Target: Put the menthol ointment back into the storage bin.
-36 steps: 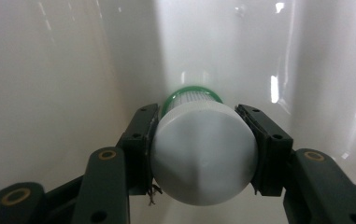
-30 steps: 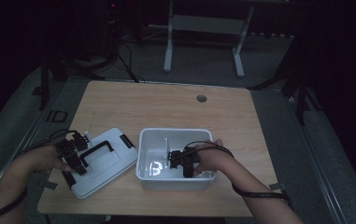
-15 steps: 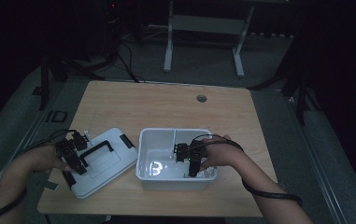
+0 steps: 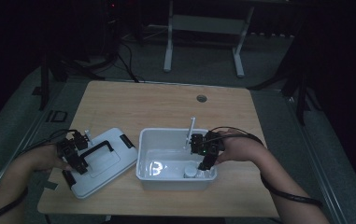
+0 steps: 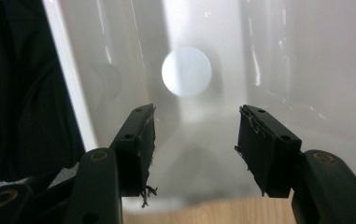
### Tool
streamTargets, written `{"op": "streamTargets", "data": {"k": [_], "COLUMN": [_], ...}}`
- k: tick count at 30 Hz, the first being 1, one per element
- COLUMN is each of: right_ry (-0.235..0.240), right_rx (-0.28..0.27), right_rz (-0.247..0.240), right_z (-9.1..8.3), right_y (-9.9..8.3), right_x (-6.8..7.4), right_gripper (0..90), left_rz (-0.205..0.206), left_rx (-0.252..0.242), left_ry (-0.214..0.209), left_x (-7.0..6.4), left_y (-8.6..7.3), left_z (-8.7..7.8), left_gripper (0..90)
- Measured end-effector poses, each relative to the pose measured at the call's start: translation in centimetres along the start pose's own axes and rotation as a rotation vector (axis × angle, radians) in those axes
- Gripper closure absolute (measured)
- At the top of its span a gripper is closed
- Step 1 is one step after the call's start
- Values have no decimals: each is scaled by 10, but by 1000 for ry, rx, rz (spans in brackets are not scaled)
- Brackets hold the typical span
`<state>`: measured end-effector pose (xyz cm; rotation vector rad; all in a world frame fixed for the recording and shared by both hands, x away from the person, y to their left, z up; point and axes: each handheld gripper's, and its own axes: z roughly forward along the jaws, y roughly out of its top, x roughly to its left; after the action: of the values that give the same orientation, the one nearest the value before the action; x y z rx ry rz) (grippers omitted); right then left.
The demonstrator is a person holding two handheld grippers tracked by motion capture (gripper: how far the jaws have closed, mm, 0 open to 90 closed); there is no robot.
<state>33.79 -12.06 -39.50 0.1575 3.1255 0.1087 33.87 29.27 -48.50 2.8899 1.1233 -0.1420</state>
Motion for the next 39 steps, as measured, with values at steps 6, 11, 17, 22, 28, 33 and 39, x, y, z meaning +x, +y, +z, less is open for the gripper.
{"op": "streamTargets", "data": {"k": [6,11,17,22,28,33,39], "right_ry": [-34,-63,-80,-77,-71,-64,-67], "right_rx": [-22,-25,-53,-58,-58,-36,45], "right_rz": [18,46,98,153,151,148,181], "right_z": [-16,-26,-32,-28,-15,0,27], "right_y": [-17,-34,-62,-82,-100,-112,-126], "right_x": [-3,-7,-14,-20,-25,-27,-30], "right_gripper": [455,424,377,245,137,142,148], "left_rz": [-3,-3,-9,-10,-14,-8,-20], "left_rx": [0,1,5,-3,-5,-6,-5], "left_ry": [3,4,4,-1,-7,-6,-11], "left_x": [0,0,0,-1,-1,-1,3], "left_y": [0,0,0,2,3,4,6], "left_z": [-1,-1,-1,-1,-1,-2,-4], "left_gripper": [373,373,373,374,374,381,419]}}
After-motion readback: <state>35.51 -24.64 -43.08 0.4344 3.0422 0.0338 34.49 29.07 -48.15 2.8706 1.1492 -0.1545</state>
